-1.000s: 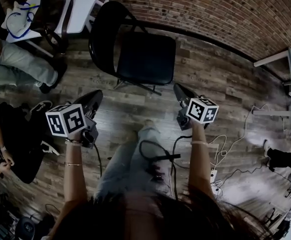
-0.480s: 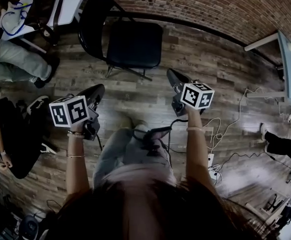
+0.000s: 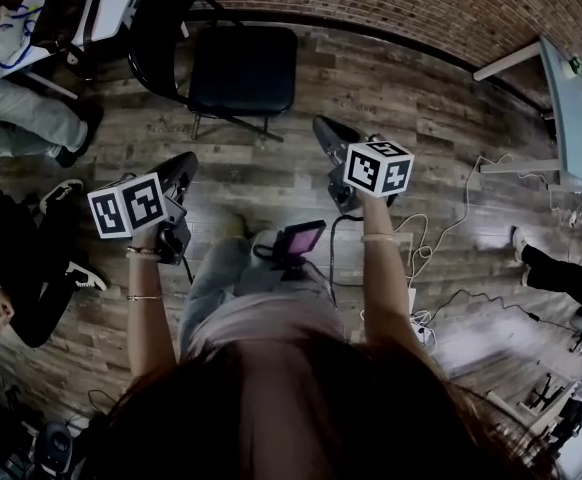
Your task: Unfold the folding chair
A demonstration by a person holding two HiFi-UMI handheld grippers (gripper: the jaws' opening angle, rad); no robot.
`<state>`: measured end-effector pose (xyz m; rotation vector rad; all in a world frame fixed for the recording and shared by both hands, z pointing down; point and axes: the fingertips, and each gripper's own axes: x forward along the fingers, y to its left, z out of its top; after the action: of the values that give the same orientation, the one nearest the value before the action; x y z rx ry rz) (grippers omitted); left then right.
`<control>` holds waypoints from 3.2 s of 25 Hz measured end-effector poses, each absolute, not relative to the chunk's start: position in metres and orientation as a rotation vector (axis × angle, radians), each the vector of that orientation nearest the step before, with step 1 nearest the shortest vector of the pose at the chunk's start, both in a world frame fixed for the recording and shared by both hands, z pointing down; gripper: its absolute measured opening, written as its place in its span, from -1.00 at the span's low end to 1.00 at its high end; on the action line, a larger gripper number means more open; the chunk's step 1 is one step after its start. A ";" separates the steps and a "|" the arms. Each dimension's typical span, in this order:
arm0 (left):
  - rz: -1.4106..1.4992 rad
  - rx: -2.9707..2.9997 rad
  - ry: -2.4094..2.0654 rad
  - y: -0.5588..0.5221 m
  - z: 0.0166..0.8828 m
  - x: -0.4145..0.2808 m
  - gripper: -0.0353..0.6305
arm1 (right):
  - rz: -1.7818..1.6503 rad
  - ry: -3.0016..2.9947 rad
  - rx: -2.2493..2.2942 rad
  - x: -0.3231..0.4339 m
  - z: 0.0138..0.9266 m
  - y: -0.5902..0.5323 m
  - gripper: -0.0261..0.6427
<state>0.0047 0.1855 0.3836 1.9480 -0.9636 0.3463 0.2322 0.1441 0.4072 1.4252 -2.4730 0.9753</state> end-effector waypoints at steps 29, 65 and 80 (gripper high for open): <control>0.296 2.028 -0.974 0.249 0.361 0.006 -0.90 | 0.943 -2.445 1.491 0.204 0.395 0.238 -0.93; 0.237 2.225 -0.947 0.304 0.270 -0.028 -0.90 | 0.718 -2.485 1.599 0.142 0.285 0.314 -0.94; 0.249 2.212 -0.959 0.292 0.272 -0.015 -0.90 | 0.752 -2.498 1.563 0.150 0.290 0.301 -0.94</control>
<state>-0.0147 0.2921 0.2722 2.2116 -0.9590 0.2488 0.1495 0.3013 0.2898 1.5627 -2.4976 0.7516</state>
